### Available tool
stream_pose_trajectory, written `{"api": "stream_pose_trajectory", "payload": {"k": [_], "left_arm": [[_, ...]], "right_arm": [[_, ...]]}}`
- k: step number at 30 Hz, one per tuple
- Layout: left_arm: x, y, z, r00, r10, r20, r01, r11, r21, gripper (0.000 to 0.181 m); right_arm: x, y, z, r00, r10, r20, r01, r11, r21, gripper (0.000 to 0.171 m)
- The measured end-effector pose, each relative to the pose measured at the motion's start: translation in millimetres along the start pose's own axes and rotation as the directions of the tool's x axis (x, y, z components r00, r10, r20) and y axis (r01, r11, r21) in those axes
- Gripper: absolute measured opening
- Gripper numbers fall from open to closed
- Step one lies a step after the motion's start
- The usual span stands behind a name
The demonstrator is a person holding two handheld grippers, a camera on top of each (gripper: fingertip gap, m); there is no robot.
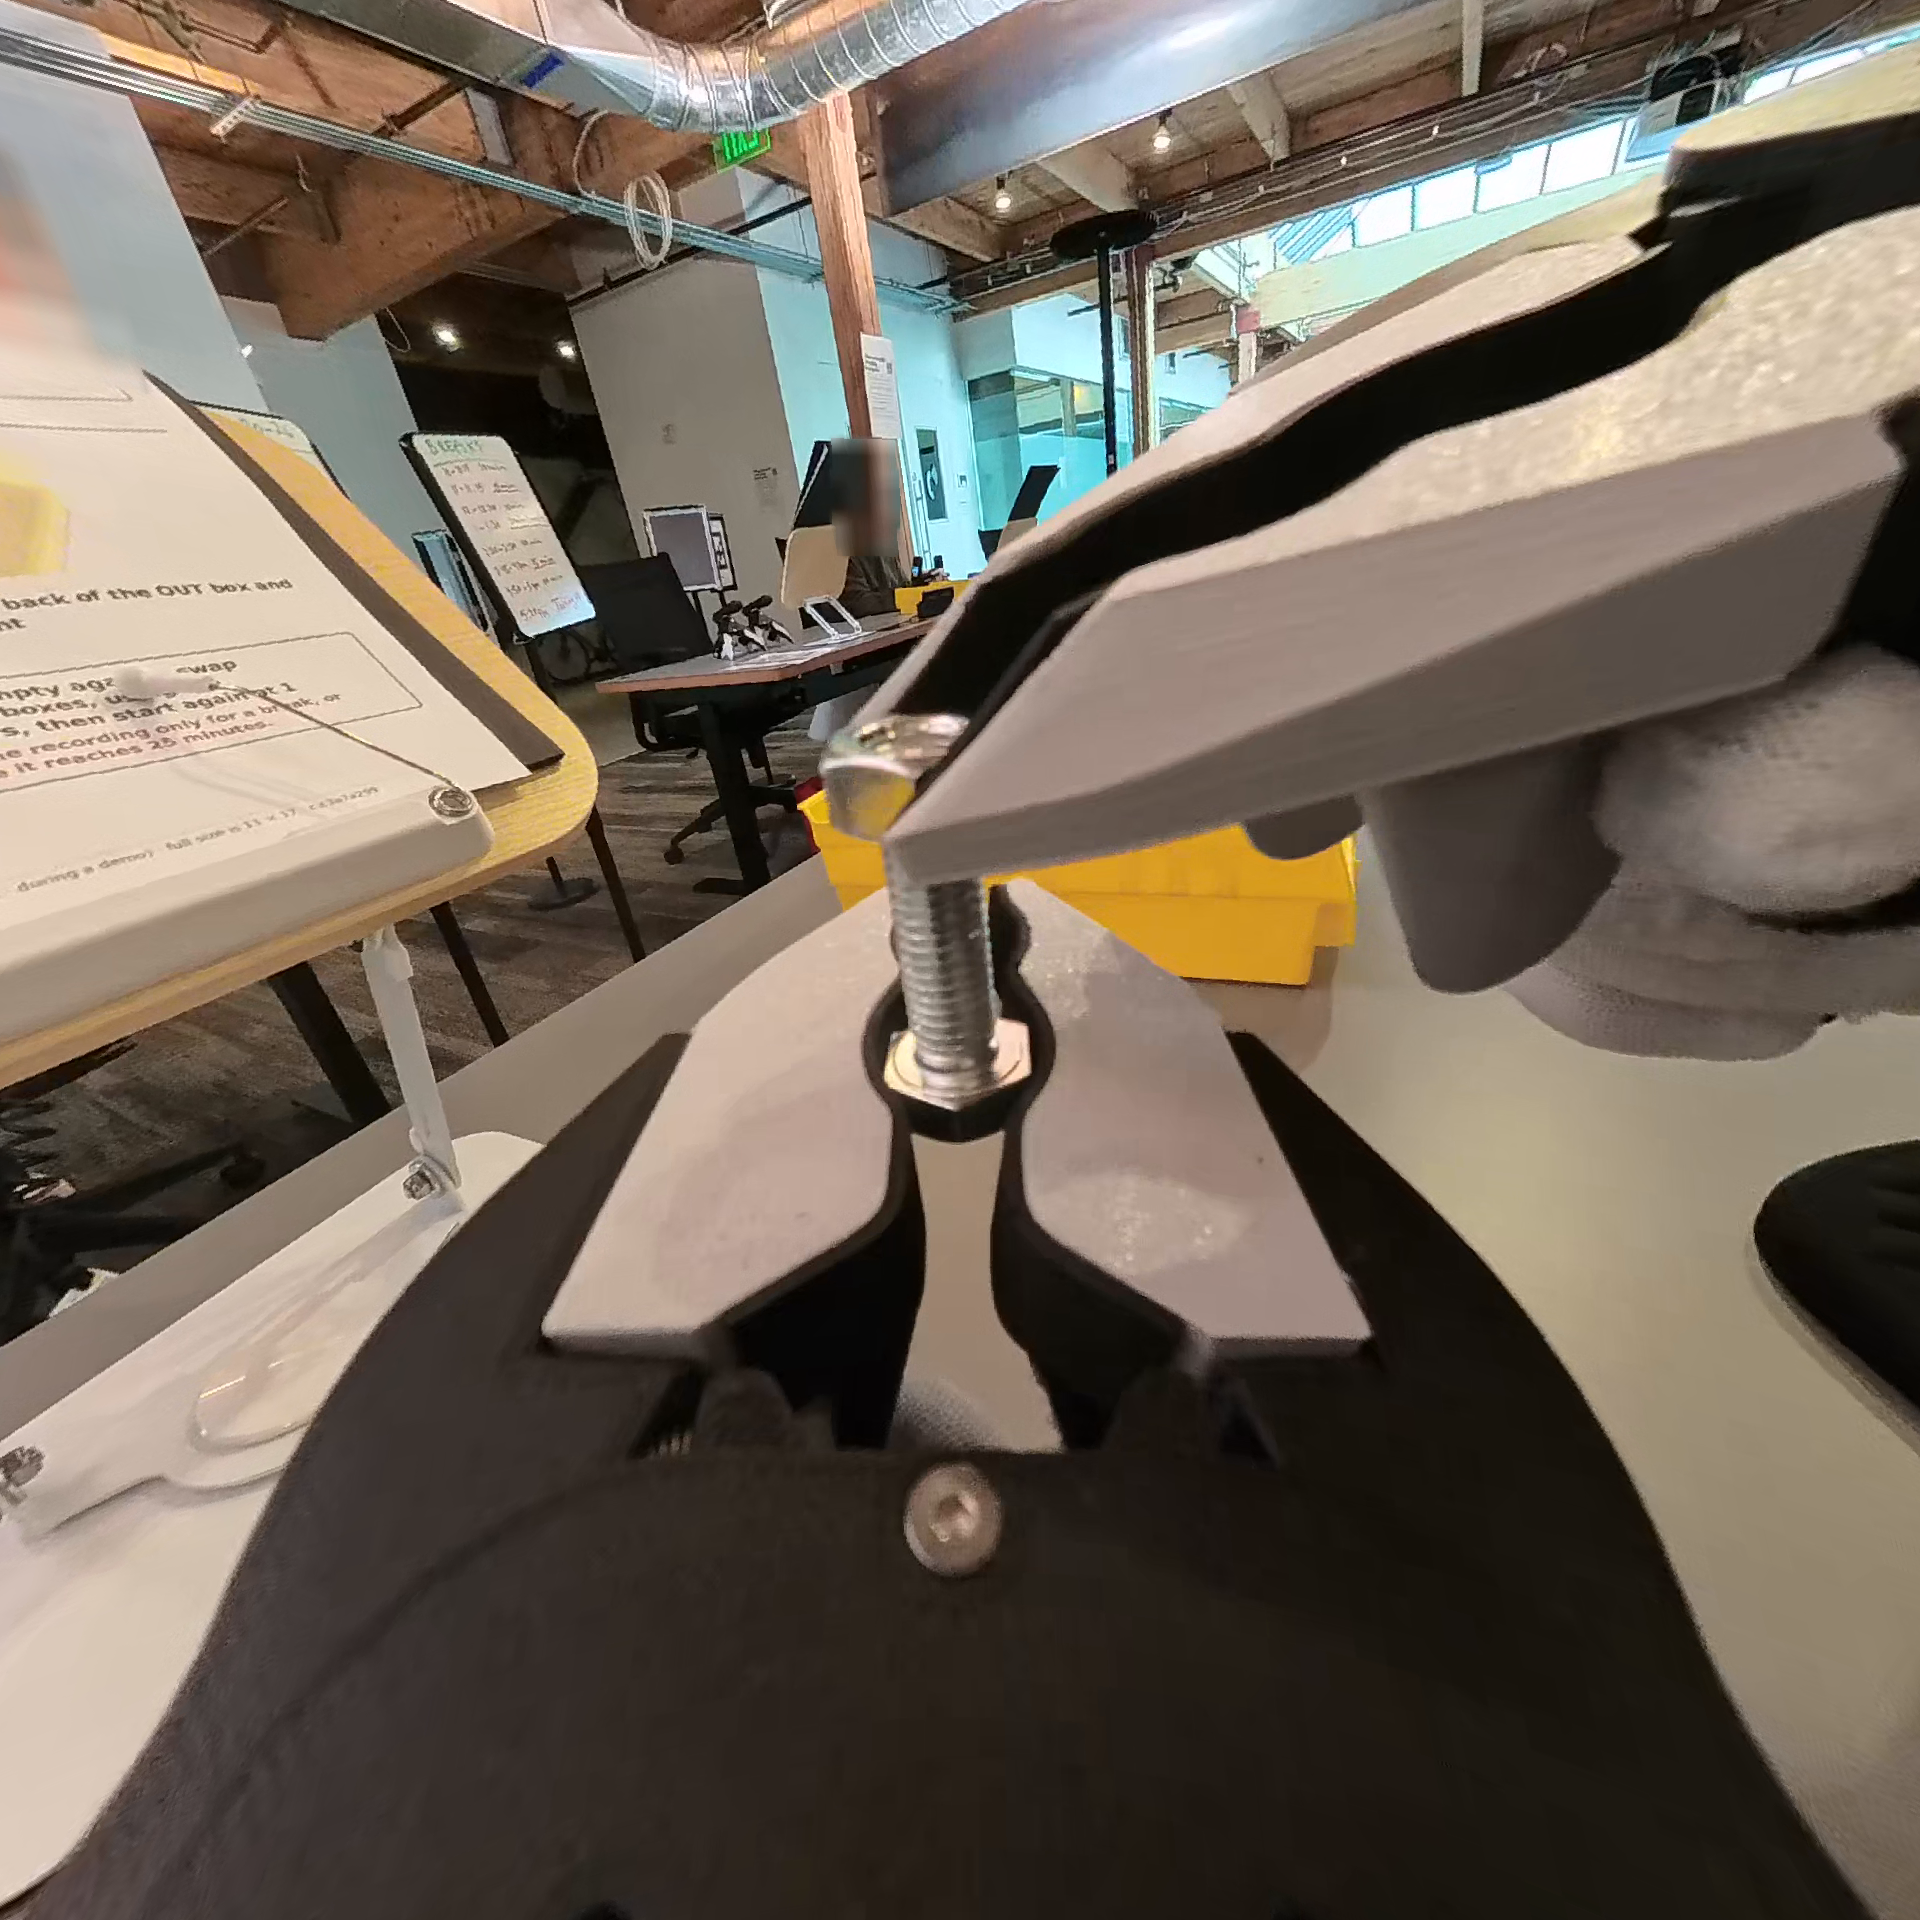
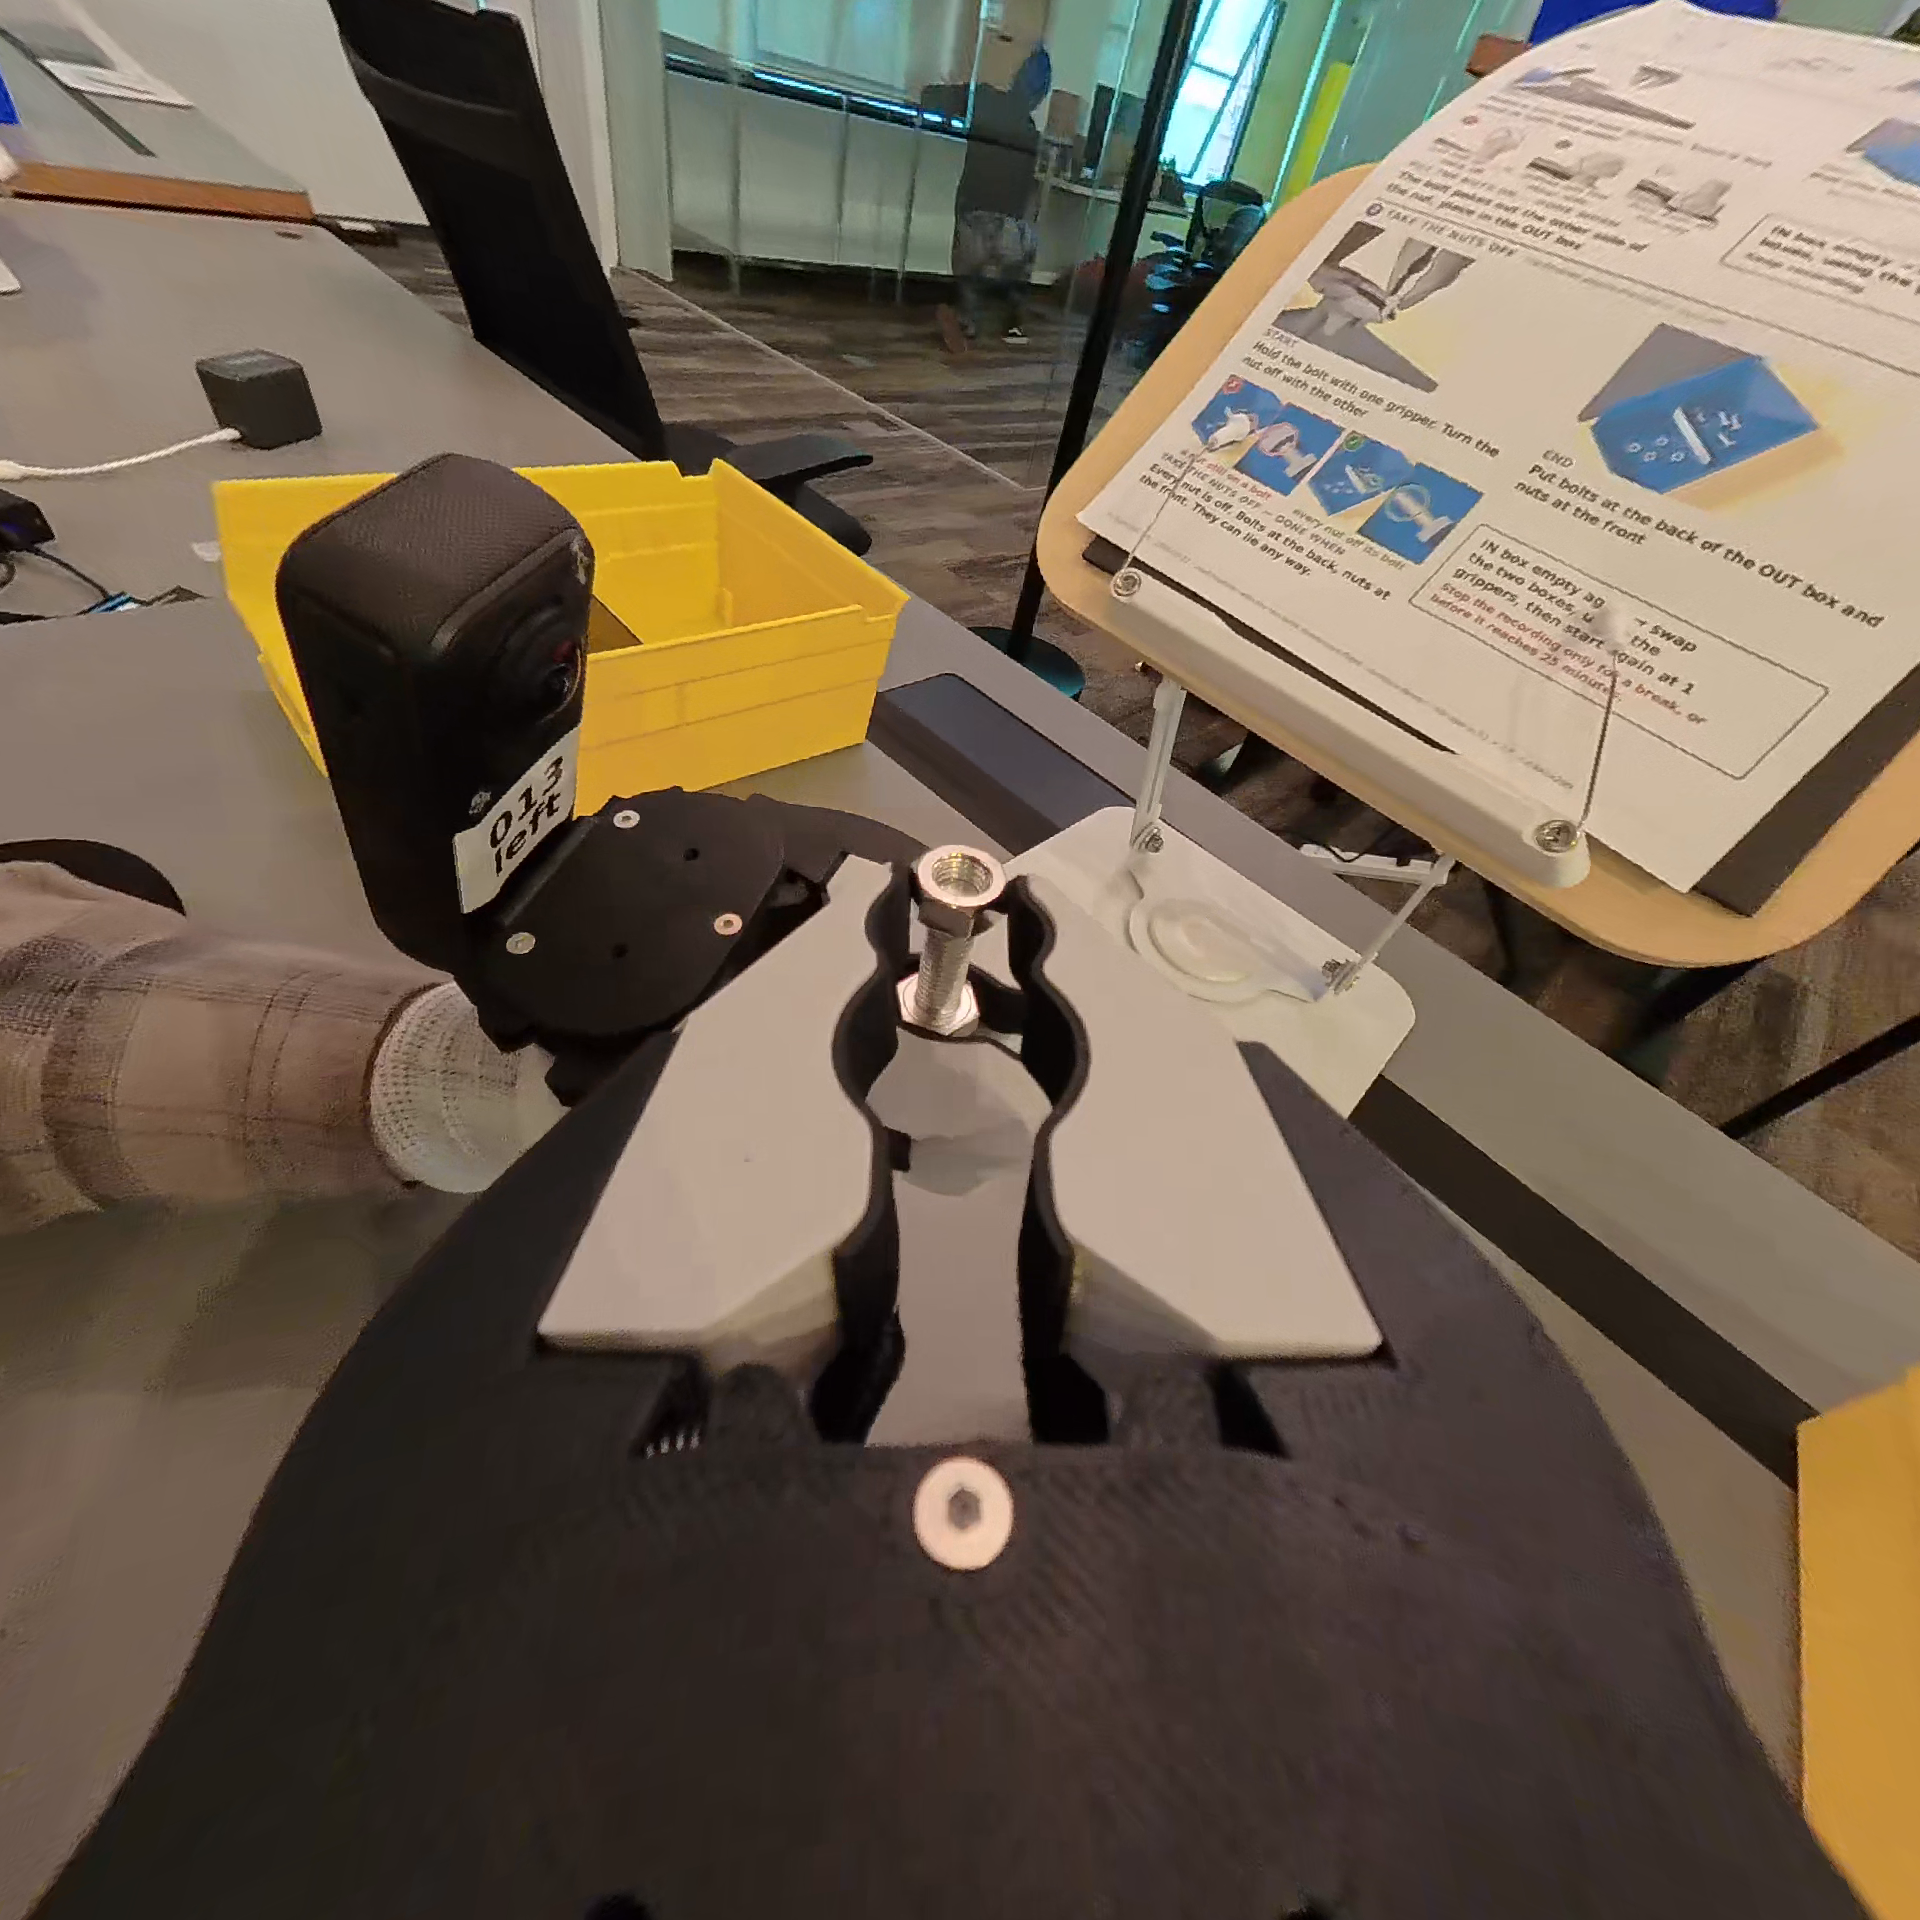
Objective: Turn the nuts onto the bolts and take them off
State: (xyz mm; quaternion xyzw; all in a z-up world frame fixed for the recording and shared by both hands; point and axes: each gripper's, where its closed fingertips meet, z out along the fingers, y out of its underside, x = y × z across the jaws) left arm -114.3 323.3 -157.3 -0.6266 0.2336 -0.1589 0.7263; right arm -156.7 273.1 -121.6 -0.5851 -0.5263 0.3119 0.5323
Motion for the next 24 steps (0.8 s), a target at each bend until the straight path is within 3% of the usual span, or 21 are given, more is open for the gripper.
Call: {"api": "stream_pose_trajectory", "payload": {"k": [1, 4, 7, 13, 20, 24], "left_arm": [[0.2, -0.4, 0.1, 1.000, -0.001, -0.002, 0.001, 1.000, 0.001, 0.010], [1.6, -1.5, -0.2, 1.000, 0.004, -0.009, -0.004, 1.000, 0.003, 0.010], [3.7, -3.3, -0.7, 1.000, 0.001, -0.028, -0.001, 1.000, 0.011, 0.010], [16.1, -5.4, -0.4, 0.996, 0.009, -0.091, -0.007, 1.000, 0.016, 0.010], [21.1, 1.3, 1.6, 0.993, 0.011, -0.121, -0.013, 1.000, -0.013, 0.010], [21.4, 3.8, 2.6, 0.993, 0.020, -0.117, -0.023, 0.999, -0.030, 0.010]], "right_arm": [[0.8, 0.0, -0.1, 1.000, 0.002, -0.005, -0.002, 1.000, 0.000, 0.017], [4.0, 0.4, -1.8, 1.000, -0.015, -0.027, 0.014, 1.000, -0.007, 0.049], [-3.6, -11.2, -11.8, 0.998, -0.043, 0.050, 0.041, 0.998, 0.039, 0.052], [-7.1, -10.6, -23.7, 0.917, -0.166, 0.363, 0.172, 0.985, 0.016, 0.041], [-4.0, -0.6, -29.3, 0.637, -0.445, 0.629, 0.615, 0.786, -0.067, 0.037], [-3.4, -7.2, -30.1, 0.473, -0.455, 0.754, 0.743, 0.667, -0.064, 0.031]]}}
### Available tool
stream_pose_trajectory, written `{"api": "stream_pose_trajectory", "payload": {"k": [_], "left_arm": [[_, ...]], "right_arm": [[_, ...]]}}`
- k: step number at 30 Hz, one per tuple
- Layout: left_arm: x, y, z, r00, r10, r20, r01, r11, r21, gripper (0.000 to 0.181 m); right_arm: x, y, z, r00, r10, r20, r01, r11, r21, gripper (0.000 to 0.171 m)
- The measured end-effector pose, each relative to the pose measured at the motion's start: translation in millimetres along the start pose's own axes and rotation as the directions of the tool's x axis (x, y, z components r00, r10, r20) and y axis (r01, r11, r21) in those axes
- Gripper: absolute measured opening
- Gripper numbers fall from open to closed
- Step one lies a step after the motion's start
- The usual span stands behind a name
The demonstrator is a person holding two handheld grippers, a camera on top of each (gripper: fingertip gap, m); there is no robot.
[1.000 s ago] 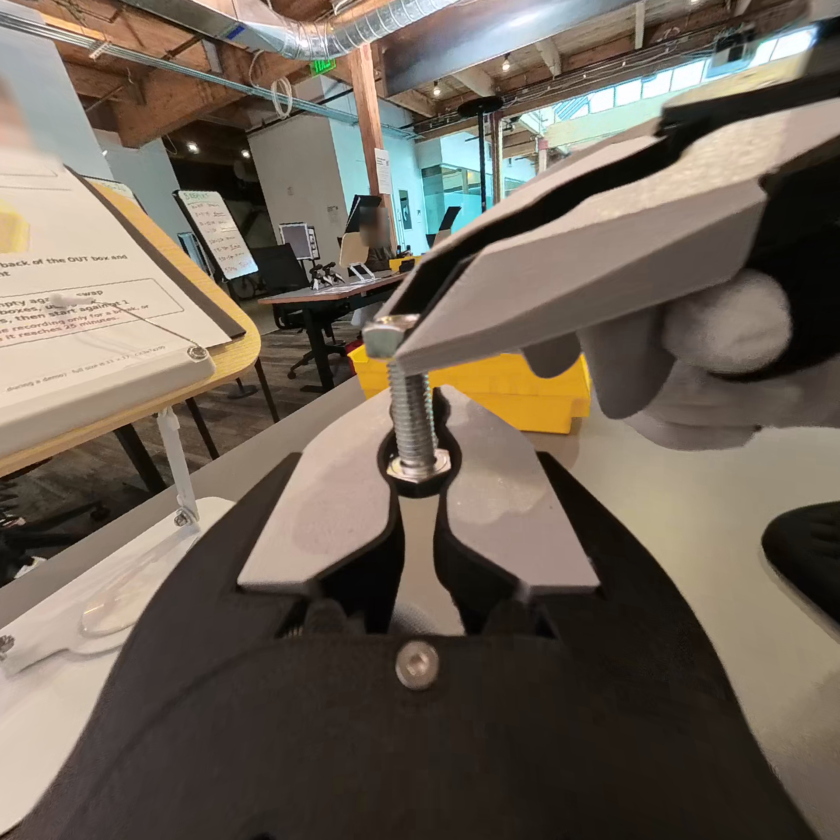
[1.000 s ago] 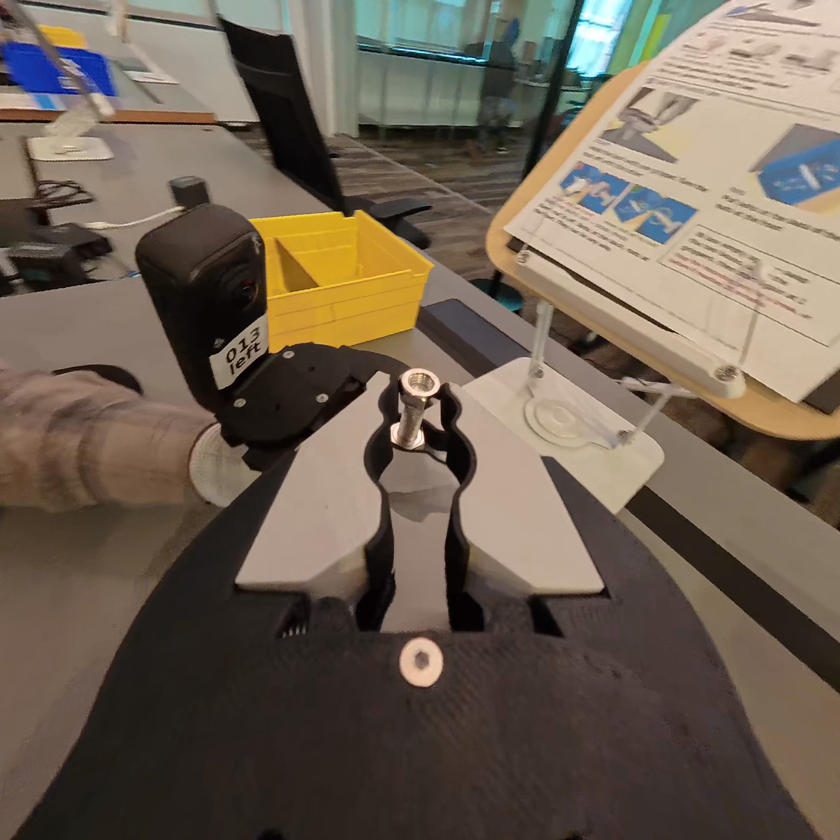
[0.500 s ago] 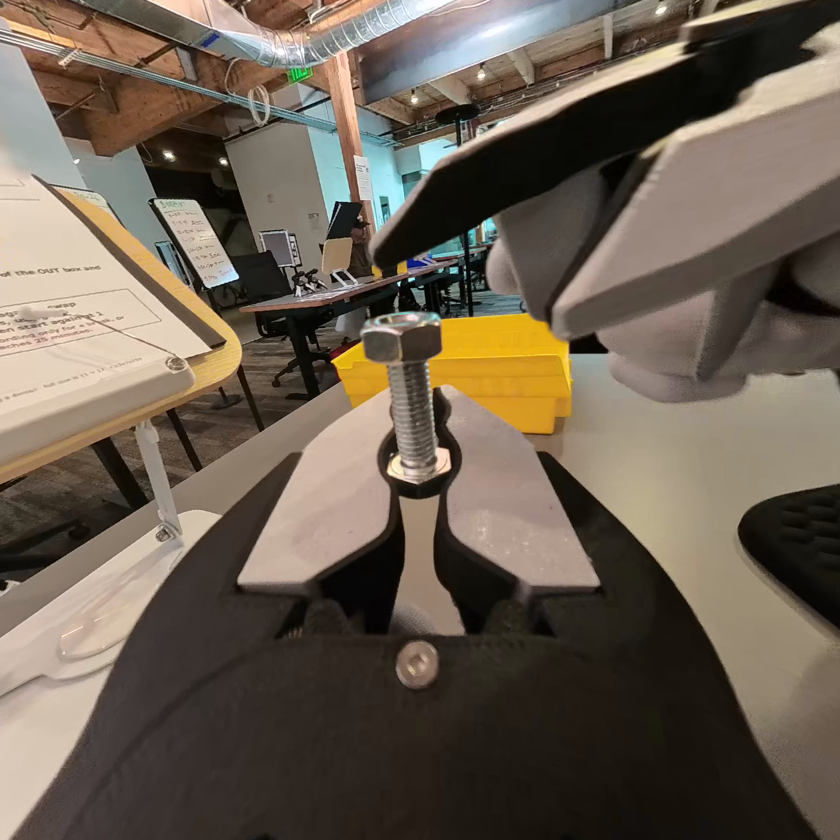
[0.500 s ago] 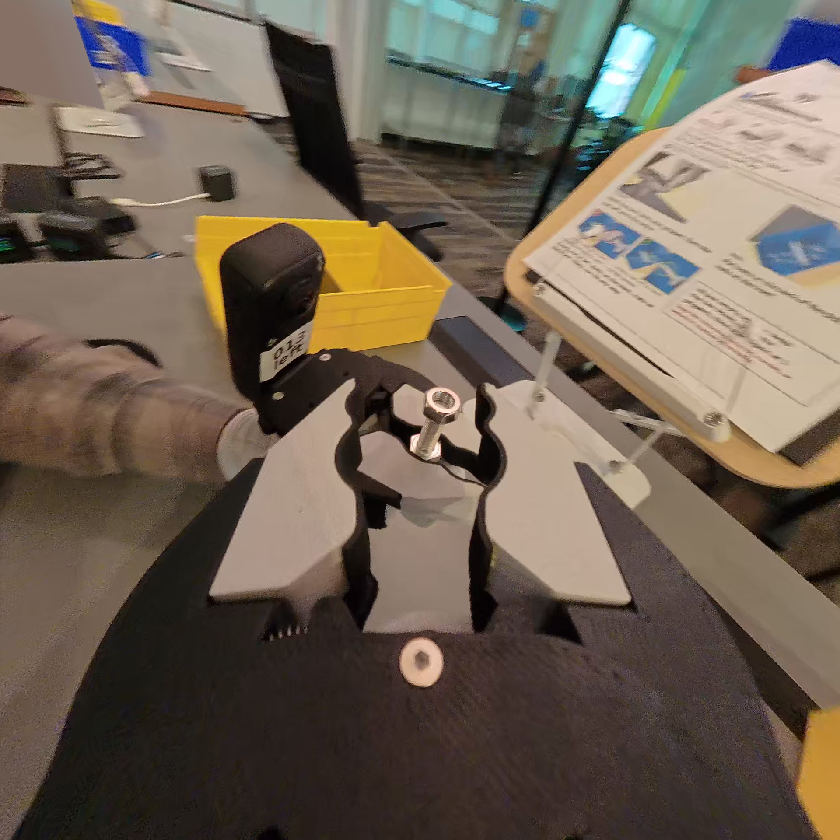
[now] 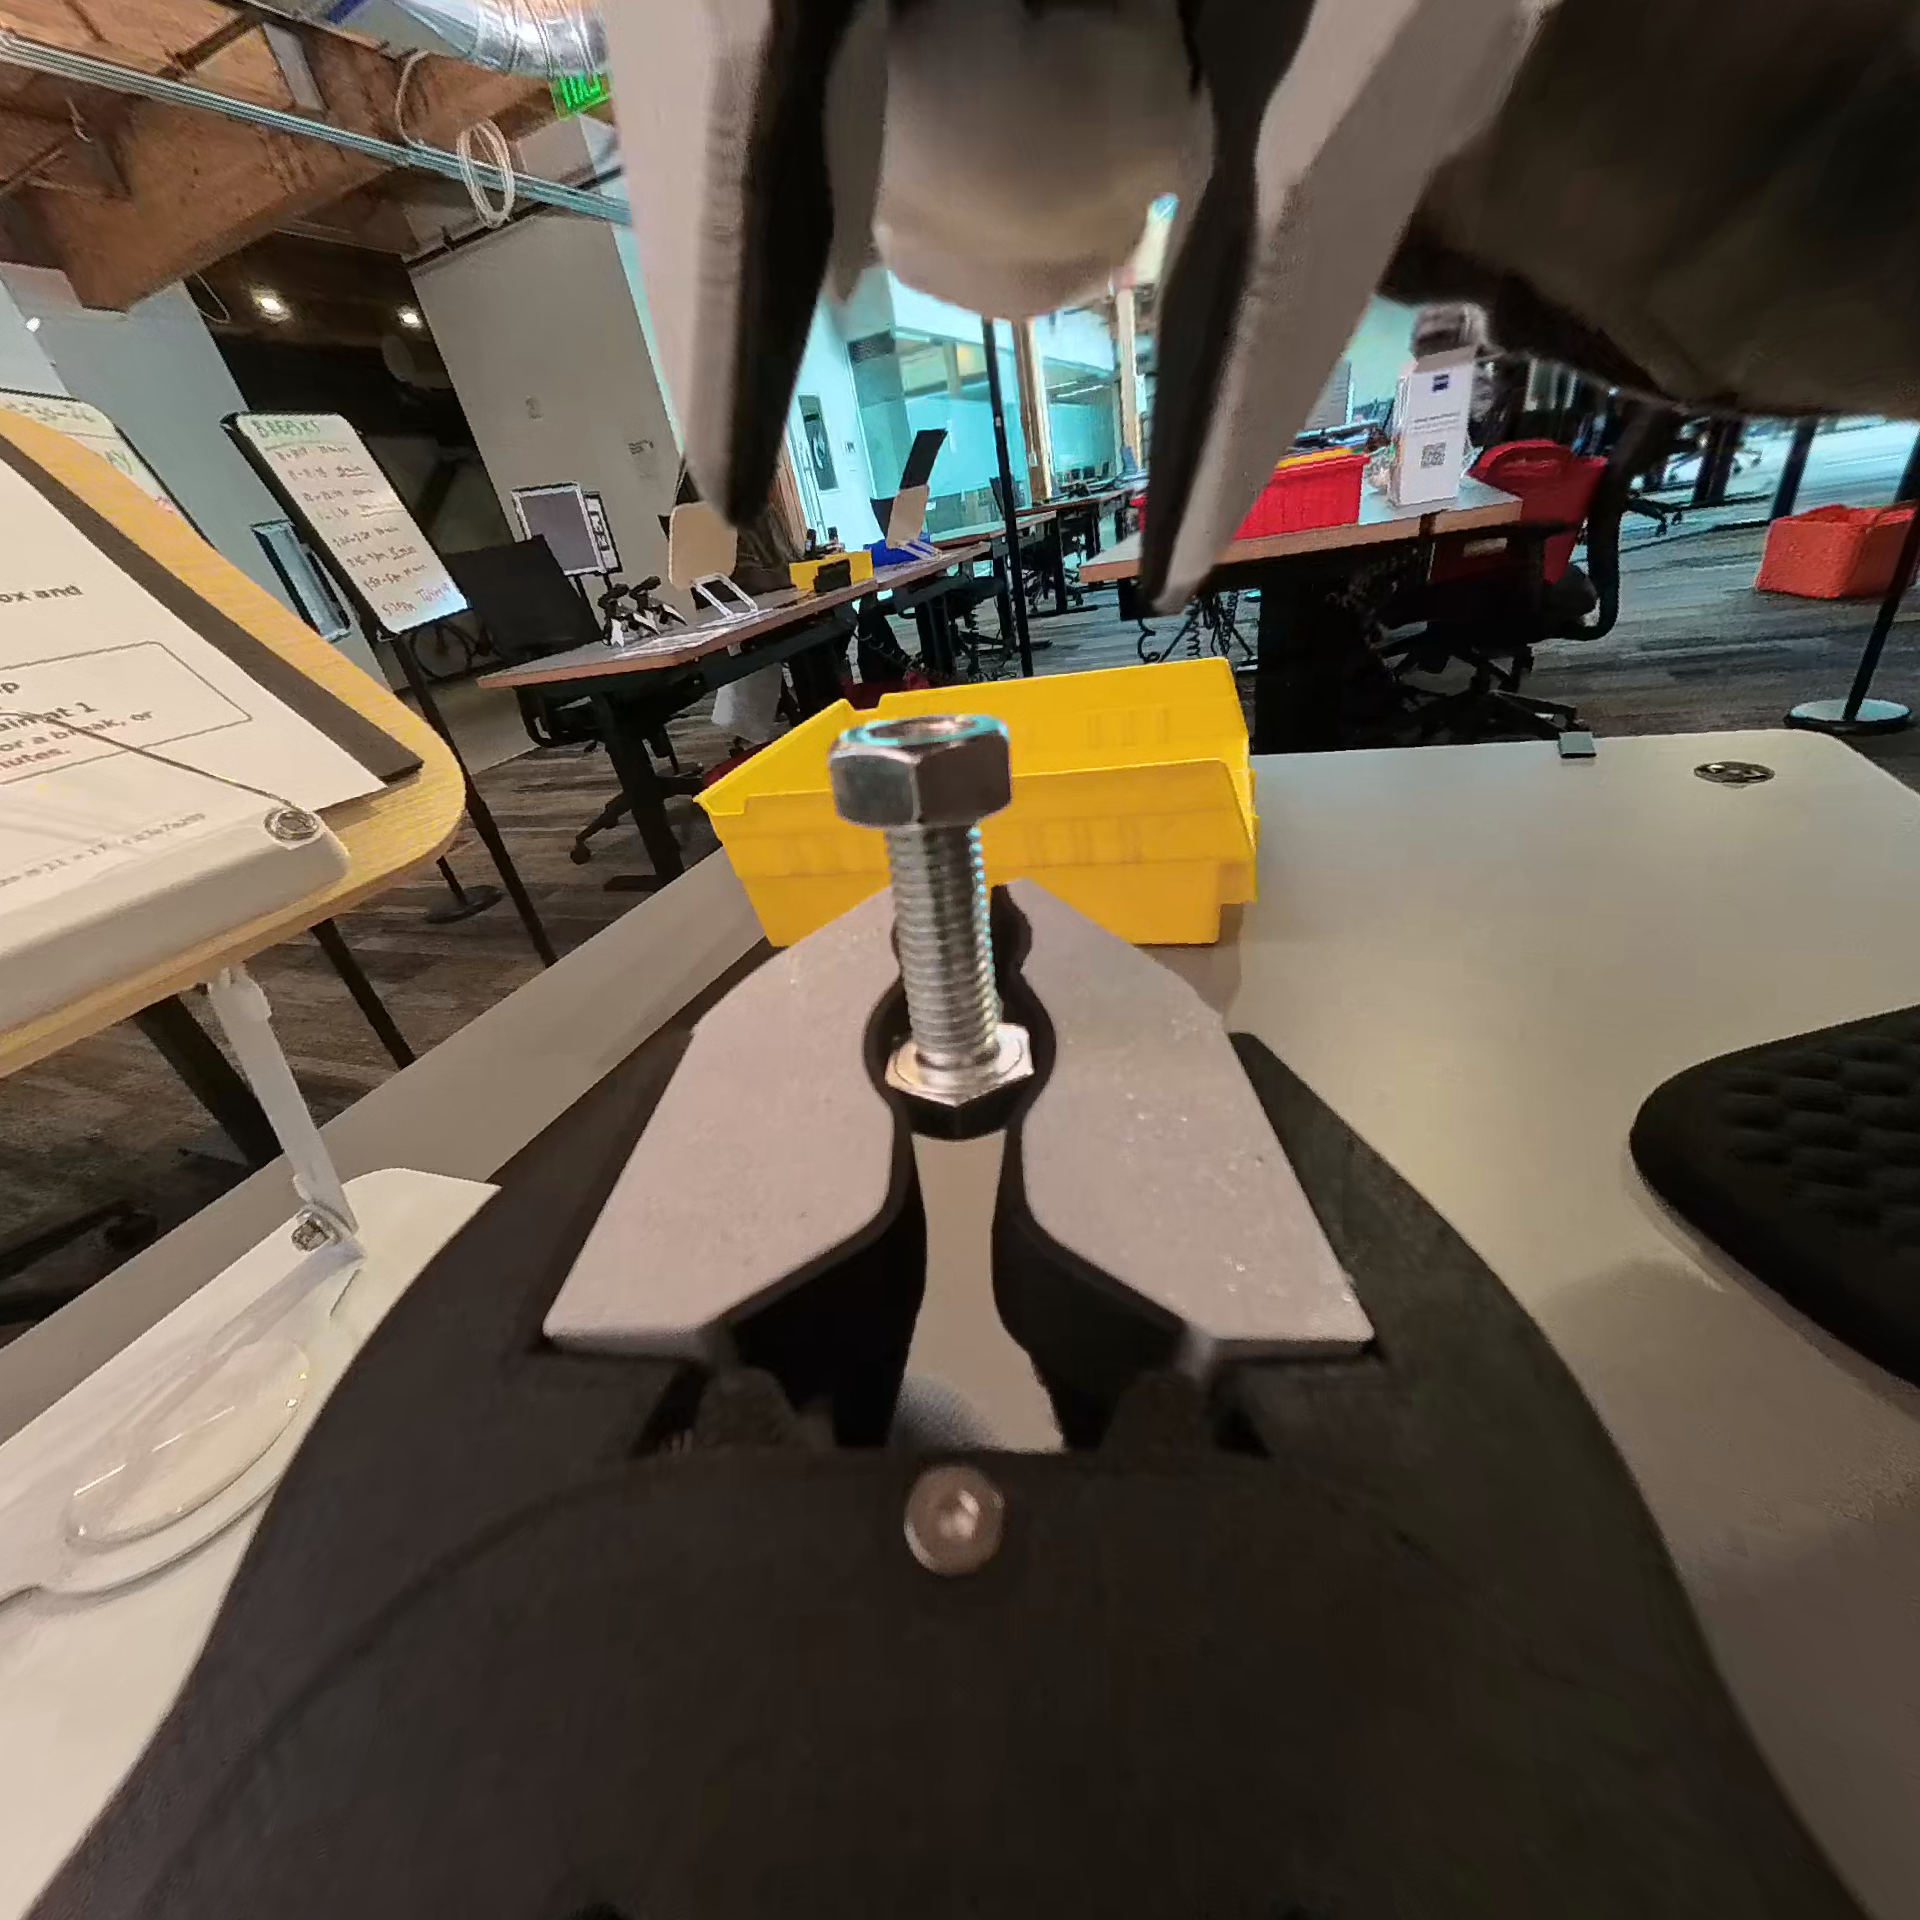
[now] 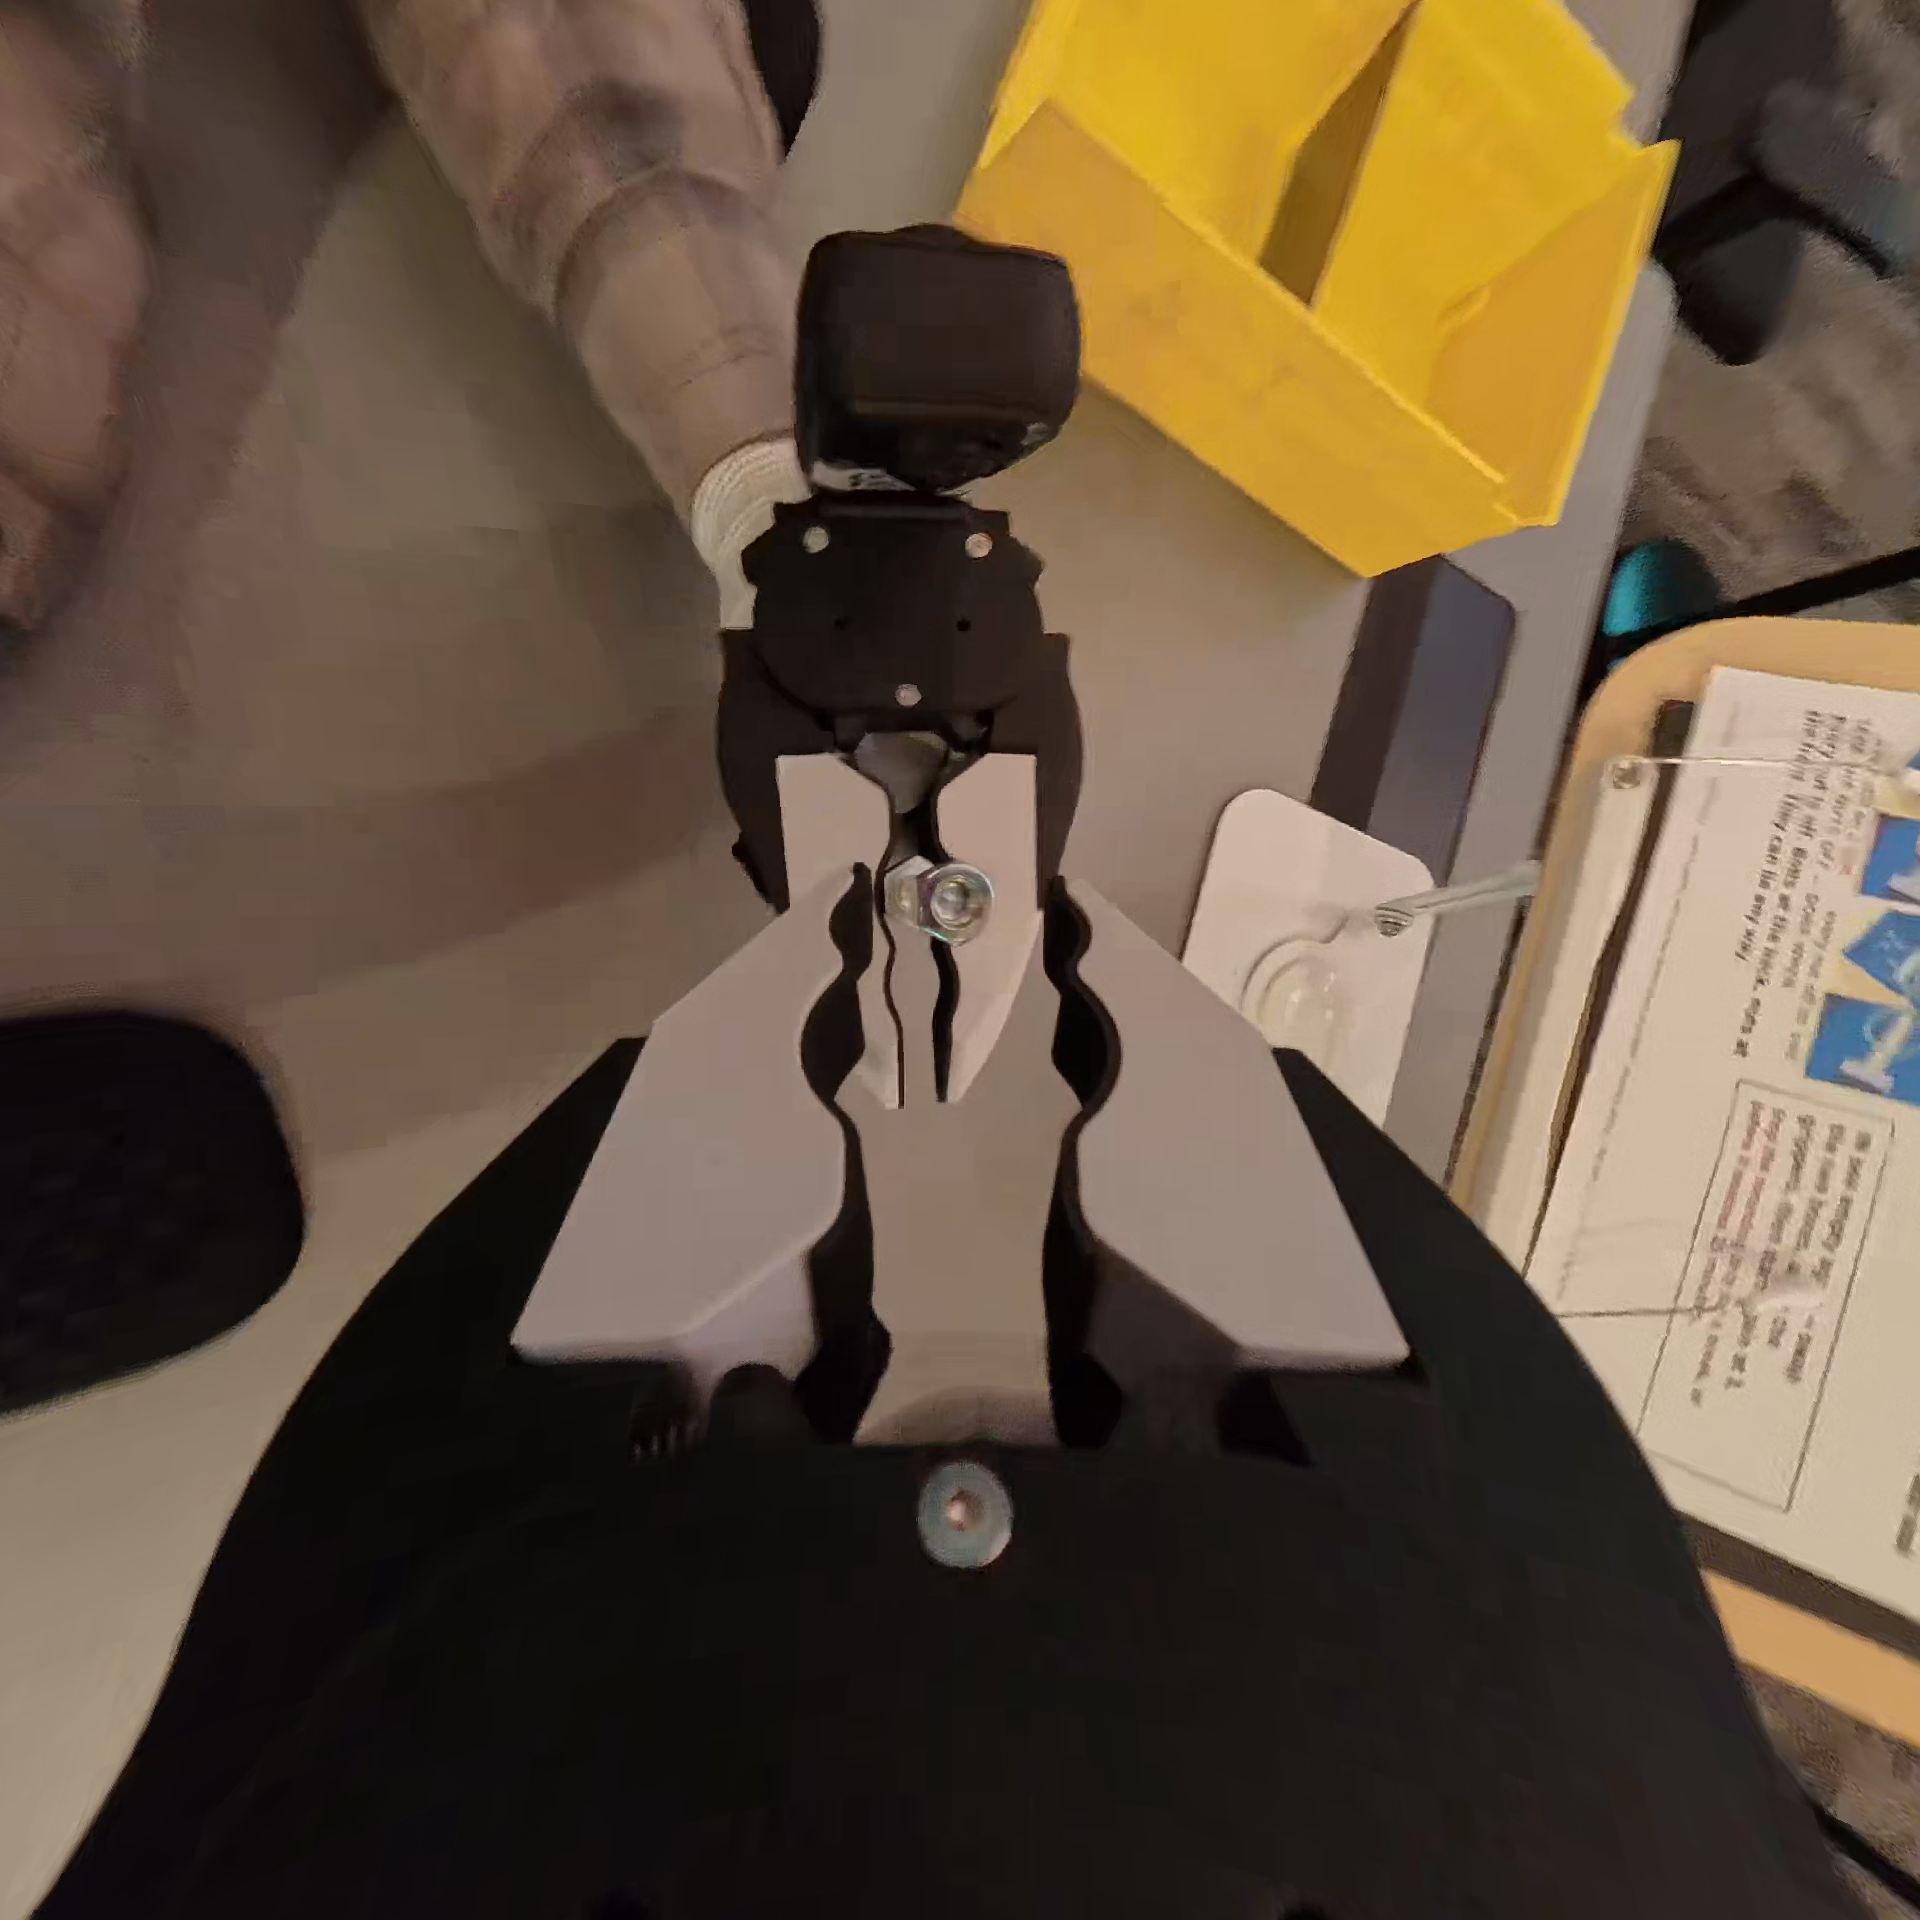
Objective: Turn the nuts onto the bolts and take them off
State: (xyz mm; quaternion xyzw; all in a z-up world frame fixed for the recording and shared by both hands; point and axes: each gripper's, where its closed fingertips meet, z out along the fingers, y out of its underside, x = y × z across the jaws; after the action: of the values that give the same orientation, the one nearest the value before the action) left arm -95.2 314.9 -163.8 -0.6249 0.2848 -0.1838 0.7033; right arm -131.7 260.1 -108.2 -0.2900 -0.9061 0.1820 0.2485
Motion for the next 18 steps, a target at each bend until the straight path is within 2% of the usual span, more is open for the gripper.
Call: {"api": "stream_pose_trajectory", "payload": {"k": [4, 9, 11, 15, 18], "left_arm": [[-0.6, -1.9, -0.6, 1.000, 0.002, 0.002, -0.002, 1.000, 0.001, 0.010], [-1.7, -4.3, -1.5, 1.000, 0.011, 0.009, -0.011, 1.000, 0.005, 0.010], [-0.5, -4.3, -1.1, 1.000, 0.020, 0.009, -0.020, 1.000, 0.003, 0.010], [-2.0, -4.7, -0.8, 0.999, 0.018, 0.029, -0.018, 1.000, 0.006, 0.010], [-11.1, -2.4, -1.6, 0.997, 0.013, 0.078, -0.013, 1.000, -0.005, 0.010]], "right_arm": [[-1.2, 2.4, 2.6, 0.992, -0.047, 0.121, 0.058, 0.994, -0.087, 0.026], [-3.6, 7.5, 12.2, 0.984, -0.045, 0.171, 0.071, 0.986, -0.151, 0.023], [-3.2, 8.9, 14.3, 0.984, -0.043, 0.170, 0.072, 0.984, -0.165, 0.016], [-2.5, 10.0, 13.9, 0.986, 0.007, 0.166, 0.025, 0.982, -0.190, 0.015], [3.8, 13.9, 15.5, 0.986, 0.123, 0.112, -0.094, 0.969, -0.230, 0.015]]}}
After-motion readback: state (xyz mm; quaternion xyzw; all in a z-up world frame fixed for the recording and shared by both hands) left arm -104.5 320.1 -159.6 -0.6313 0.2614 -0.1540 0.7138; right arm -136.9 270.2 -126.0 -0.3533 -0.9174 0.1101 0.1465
